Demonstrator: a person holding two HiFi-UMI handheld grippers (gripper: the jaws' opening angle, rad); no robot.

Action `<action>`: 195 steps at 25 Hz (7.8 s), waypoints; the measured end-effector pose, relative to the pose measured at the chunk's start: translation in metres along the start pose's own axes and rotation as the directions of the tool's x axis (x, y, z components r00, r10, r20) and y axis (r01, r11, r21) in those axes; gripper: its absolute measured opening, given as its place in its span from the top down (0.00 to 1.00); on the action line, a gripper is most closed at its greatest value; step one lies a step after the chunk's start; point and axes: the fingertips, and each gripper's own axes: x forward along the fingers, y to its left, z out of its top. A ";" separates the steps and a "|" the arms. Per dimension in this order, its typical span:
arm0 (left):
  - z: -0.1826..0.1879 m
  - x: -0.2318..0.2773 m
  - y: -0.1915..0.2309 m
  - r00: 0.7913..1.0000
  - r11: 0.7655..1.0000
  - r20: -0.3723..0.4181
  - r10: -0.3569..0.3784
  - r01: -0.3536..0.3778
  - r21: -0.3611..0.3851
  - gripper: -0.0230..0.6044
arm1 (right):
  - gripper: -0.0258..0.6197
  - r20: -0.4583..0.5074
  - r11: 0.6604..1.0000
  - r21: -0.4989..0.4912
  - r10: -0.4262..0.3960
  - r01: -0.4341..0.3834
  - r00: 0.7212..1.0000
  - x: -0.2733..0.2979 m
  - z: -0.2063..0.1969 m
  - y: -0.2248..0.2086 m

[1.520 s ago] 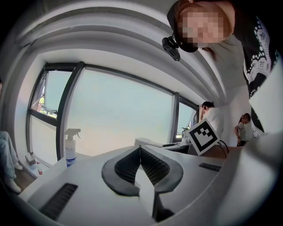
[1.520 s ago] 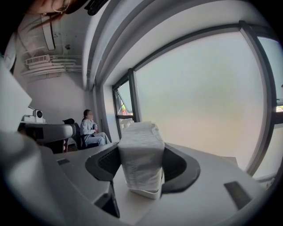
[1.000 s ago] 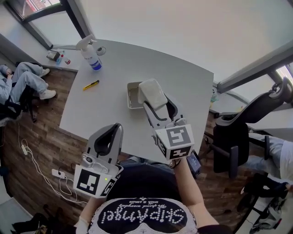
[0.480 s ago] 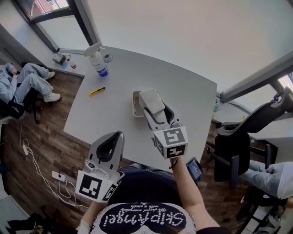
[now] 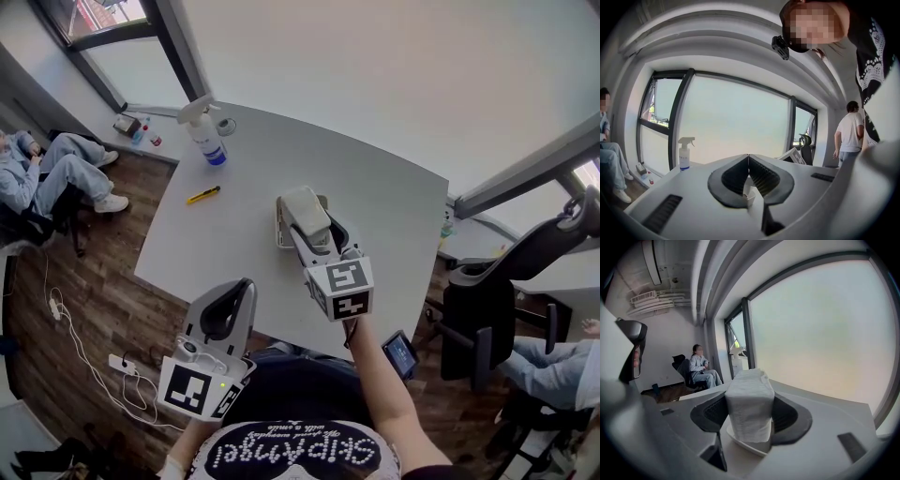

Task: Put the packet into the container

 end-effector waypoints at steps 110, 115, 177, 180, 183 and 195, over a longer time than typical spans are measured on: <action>-0.033 0.023 0.022 0.994 0.995 -0.085 -0.062 0.056 -0.078 0.95 | 0.54 -0.303 0.986 -0.133 -0.136 0.100 0.943 0.058 -0.097 -0.016; -0.030 0.021 0.024 0.996 0.996 -0.079 -0.051 0.045 -0.074 0.95 | 0.54 -0.300 0.986 -0.135 -0.139 0.102 0.944 0.059 -0.097 -0.016; -0.015 0.001 -0.012 0.995 0.994 -0.025 -0.094 0.093 -0.049 0.95 | 0.63 0.108 0.986 -0.082 -0.139 0.149 0.984 -0.031 0.048 0.002; -0.014 0.001 -0.014 0.995 0.994 -0.019 -0.095 0.095 -0.047 0.95 | 0.65 0.144 0.985 -0.087 -0.135 0.149 0.980 -0.048 0.059 0.005; -0.013 0.001 -0.017 0.995 0.994 -0.015 -0.100 0.099 -0.045 0.95 | 0.67 0.165 0.981 -0.117 -0.134 0.155 0.977 -0.061 0.066 0.008; -0.008 0.002 -0.026 0.994 0.994 0.001 -0.107 0.107 -0.033 0.95 | 0.73 0.248 0.983 -0.111 -0.117 0.148 0.962 -0.105 0.075 0.014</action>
